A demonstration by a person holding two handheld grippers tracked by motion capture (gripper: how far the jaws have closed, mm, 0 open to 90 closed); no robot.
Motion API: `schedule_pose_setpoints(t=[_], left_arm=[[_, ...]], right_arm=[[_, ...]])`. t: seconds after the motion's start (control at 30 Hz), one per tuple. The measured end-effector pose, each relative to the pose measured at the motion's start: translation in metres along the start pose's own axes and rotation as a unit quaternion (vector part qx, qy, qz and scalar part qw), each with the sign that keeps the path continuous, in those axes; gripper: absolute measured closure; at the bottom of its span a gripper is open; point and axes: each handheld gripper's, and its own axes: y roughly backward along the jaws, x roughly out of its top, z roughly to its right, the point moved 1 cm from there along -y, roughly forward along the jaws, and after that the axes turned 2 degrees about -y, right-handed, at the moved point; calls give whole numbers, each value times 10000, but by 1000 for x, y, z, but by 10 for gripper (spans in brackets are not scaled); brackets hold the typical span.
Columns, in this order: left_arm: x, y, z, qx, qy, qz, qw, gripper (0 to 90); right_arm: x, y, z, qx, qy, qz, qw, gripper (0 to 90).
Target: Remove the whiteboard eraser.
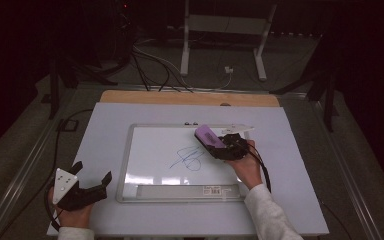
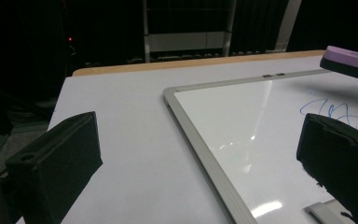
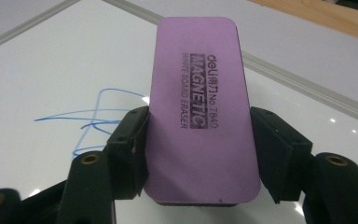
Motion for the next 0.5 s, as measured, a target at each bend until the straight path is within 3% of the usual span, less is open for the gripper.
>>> schedule_pose_setpoints(t=[0.5], left_arm=[[0,1,-1,9,11,-2,10000,6]], right_arm=[[-5,-15,-40,304,590,-301,9973,412]])
